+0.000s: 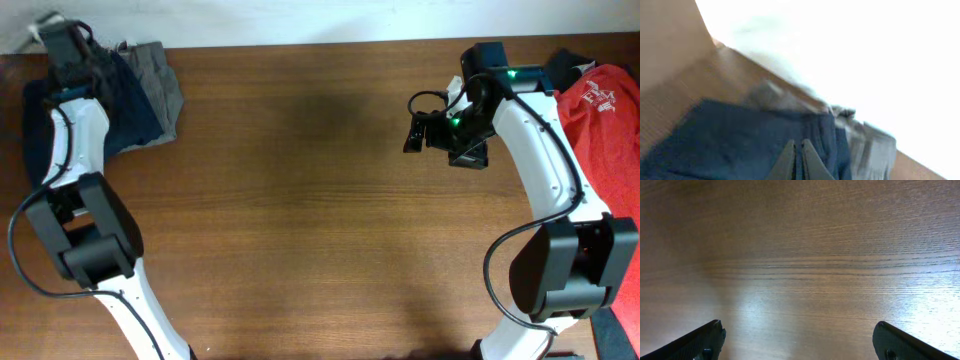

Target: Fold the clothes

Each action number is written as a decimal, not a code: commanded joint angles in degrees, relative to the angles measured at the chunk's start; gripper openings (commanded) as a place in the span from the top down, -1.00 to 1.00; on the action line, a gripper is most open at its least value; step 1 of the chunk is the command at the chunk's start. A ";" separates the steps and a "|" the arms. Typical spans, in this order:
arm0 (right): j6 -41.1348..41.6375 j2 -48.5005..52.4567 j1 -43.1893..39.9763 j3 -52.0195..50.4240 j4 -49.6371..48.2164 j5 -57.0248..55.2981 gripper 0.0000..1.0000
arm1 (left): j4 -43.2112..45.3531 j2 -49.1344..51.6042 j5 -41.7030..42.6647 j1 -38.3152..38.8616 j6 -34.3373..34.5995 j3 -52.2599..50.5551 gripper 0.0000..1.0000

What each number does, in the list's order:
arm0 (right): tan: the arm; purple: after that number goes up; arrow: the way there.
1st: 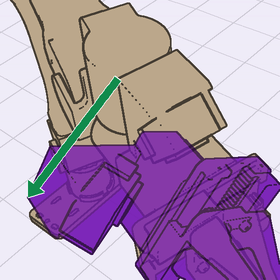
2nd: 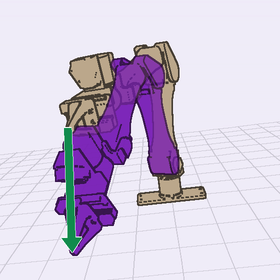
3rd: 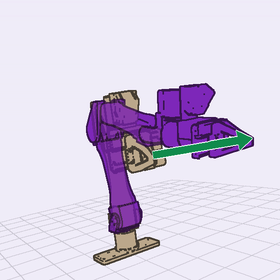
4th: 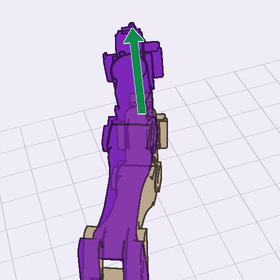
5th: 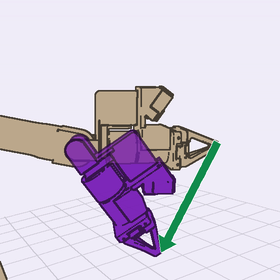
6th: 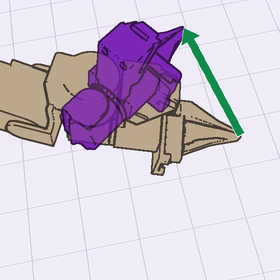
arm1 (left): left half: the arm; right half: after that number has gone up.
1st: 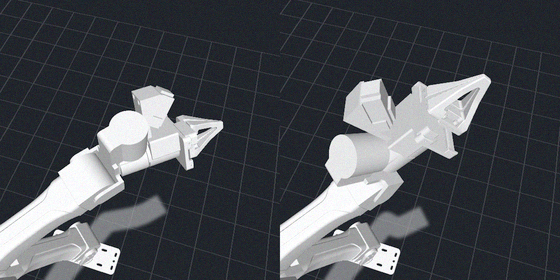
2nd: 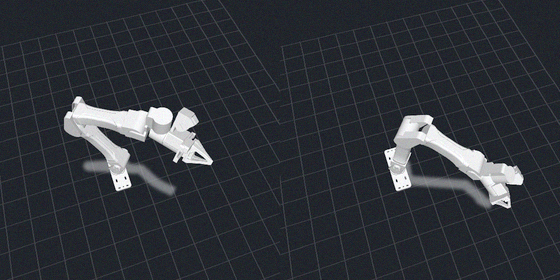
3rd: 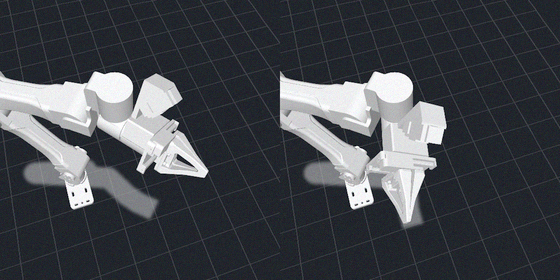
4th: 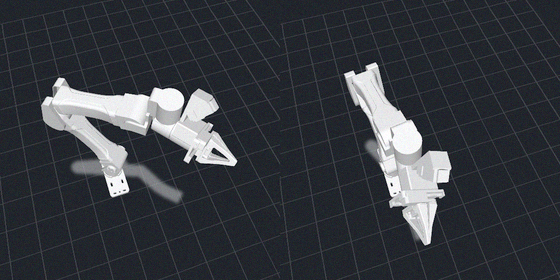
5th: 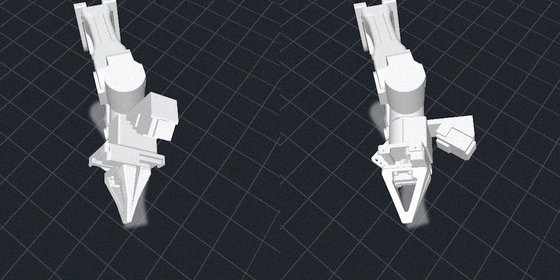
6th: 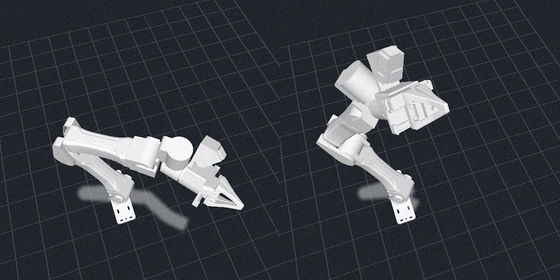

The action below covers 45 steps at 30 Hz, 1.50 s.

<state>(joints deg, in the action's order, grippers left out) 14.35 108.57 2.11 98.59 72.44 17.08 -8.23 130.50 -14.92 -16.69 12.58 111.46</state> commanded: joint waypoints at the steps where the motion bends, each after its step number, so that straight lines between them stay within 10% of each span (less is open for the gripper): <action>1: -0.63 -2.03 -0.26 0.44 0.11 0.31 -0.97 | 3.04 1.75 -4.66 -1.42 -3.32 0.24 0.87; 17: -0.61 -2.03 -0.26 -0.87 0.90 0.33 -0.97 | 14.21 18.23 -3.93 -10.86 -10.12 0.24 0.88; 29: -0.63 -2.03 -0.26 -0.87 1.57 0.31 -0.97 | 11.45 4.04 5.57 -2.99 -10.45 0.42 0.88; 45: -0.68 -2.03 -0.24 -0.87 2.82 0.31 -0.97 | 16.17 17.92 1.88 1.44 -8.17 0.20 0.83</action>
<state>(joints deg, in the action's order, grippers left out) 14.33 108.57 2.11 97.97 75.05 17.06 5.98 147.96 -11.33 -14.68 5.37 111.79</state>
